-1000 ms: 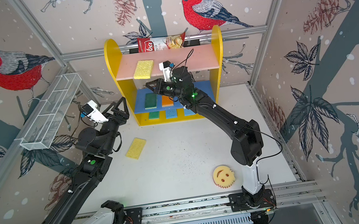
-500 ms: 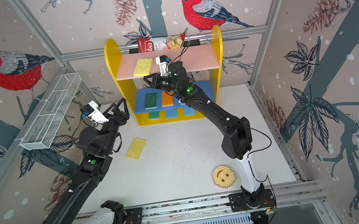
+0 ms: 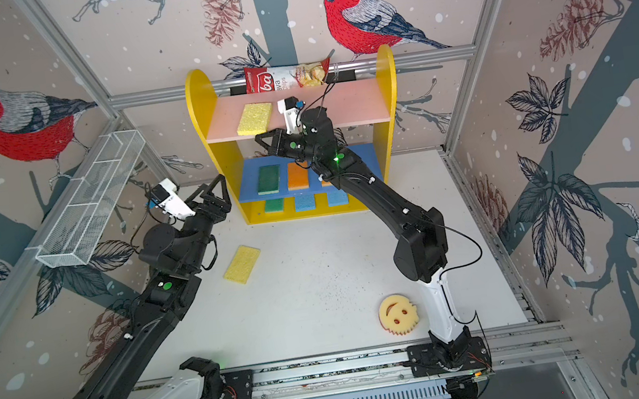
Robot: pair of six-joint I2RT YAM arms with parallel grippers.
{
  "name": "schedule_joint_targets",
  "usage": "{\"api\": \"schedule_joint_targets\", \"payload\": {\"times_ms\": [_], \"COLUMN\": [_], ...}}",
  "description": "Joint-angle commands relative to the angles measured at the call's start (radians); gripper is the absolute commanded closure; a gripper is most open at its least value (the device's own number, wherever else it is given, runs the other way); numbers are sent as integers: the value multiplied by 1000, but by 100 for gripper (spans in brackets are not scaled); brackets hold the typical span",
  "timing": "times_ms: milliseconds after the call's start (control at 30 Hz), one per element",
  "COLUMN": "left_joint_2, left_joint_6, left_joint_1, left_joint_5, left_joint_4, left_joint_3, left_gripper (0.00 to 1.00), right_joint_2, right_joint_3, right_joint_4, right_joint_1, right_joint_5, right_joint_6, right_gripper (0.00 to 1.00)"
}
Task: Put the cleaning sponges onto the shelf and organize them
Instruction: 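Press the sponge flat onto the pink top shelf with the right gripper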
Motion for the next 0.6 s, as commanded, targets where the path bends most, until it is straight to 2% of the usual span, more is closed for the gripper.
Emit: {"api": "schedule_joint_targets", "payload": {"times_ms": [0,567], "left_joint_2": [1,15], "left_joint_6": [-8,-24], "left_joint_1": [1,4], "left_joint_5": [20,42], "left_joint_4": [25,31], "left_joint_3": [0,7], "left_gripper": [25,25], "right_joint_2": [-10,-20], "right_joint_3": [-11,-37], "right_joint_4": [69,113], "right_joint_1": [-14,-35], "right_joint_5": [40,73], "right_joint_6": [4,33], "right_gripper": [100,100]}}
